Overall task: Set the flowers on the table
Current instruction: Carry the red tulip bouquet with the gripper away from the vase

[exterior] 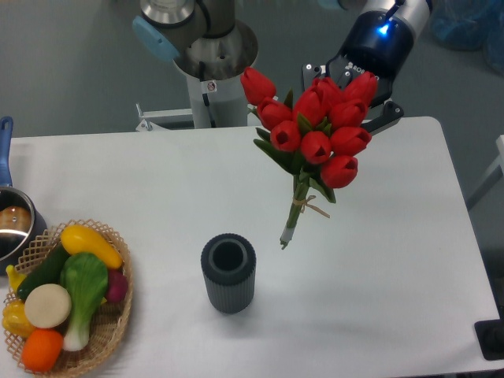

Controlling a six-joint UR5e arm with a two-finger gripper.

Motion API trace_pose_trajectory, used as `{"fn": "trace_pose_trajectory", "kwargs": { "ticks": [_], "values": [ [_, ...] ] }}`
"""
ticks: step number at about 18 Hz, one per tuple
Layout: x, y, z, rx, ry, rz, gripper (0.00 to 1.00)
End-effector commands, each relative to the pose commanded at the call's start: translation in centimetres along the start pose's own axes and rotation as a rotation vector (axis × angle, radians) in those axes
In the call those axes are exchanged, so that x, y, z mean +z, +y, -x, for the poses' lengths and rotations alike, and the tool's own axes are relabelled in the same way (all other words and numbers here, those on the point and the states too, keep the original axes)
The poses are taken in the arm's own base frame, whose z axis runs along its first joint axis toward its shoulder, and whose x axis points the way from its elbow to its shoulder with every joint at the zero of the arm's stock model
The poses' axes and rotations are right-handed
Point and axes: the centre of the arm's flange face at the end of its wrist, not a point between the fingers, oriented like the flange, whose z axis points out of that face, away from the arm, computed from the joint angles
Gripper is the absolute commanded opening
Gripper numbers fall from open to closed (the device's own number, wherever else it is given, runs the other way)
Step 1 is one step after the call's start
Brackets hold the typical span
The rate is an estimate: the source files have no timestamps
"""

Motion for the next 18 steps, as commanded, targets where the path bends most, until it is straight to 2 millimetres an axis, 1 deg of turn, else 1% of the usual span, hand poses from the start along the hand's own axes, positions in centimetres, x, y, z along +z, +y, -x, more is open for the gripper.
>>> {"fn": "trace_pose_trajectory", "kwargs": {
  "ticks": [1,5,7,11,13,15,18],
  "values": [
    [-0.5,0.0,0.2,-0.001,-0.009,-0.001,0.23],
    [-0.6,-0.1,0.3,-0.001,-0.013,0.001,0.23],
    [-1.5,0.3,1.0,0.007,-0.097,0.080,0.23],
    [-1.8,0.2,1.8,0.029,-0.199,0.194,0.23],
    [-1.8,0.8,2.3,0.027,-0.239,0.245,0.23],
    [-1.8,2.3,2.7,0.037,-0.290,0.333,0.23],
    [-0.3,5.7,2.3,0.120,-0.322,0.524,0.23]
  ]
}}
